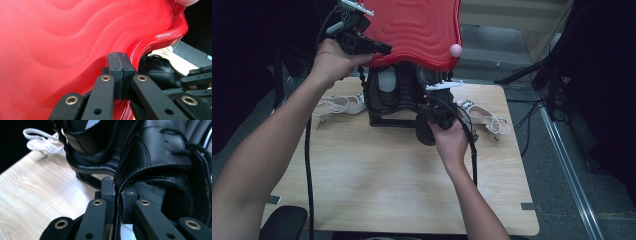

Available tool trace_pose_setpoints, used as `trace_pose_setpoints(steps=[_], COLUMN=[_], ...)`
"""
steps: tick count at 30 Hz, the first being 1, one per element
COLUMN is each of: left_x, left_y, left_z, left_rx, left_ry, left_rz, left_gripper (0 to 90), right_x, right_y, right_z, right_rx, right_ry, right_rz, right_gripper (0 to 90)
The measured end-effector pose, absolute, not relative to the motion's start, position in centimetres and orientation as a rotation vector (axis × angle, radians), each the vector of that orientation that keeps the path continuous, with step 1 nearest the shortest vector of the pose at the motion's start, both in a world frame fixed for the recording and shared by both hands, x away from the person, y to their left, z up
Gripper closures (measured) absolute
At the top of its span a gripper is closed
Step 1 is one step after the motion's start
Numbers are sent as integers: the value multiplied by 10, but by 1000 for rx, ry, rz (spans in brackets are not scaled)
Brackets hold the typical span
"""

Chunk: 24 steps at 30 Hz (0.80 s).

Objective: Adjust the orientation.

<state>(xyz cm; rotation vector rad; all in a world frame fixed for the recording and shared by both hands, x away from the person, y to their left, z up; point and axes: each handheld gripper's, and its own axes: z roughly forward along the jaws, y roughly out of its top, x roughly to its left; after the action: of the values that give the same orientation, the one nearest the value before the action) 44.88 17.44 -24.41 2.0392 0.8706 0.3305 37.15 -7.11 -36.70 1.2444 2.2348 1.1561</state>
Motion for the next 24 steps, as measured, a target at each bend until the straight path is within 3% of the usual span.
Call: trace_pose_setpoints(steps=[16,24], left_x=[448,447], left_y=[175,175], left_z=[-244,-245], left_rx=[2041,2031], left_ry=[869,874], left_rz=[335,341], left_gripper=[900,900], right_x=[410,417], right_y=[-44,-44], right_z=[-381,-388], right_rx=[1252,1287], right_ry=[2130,2176], right_rz=[1176,1237], right_gripper=[829,698])
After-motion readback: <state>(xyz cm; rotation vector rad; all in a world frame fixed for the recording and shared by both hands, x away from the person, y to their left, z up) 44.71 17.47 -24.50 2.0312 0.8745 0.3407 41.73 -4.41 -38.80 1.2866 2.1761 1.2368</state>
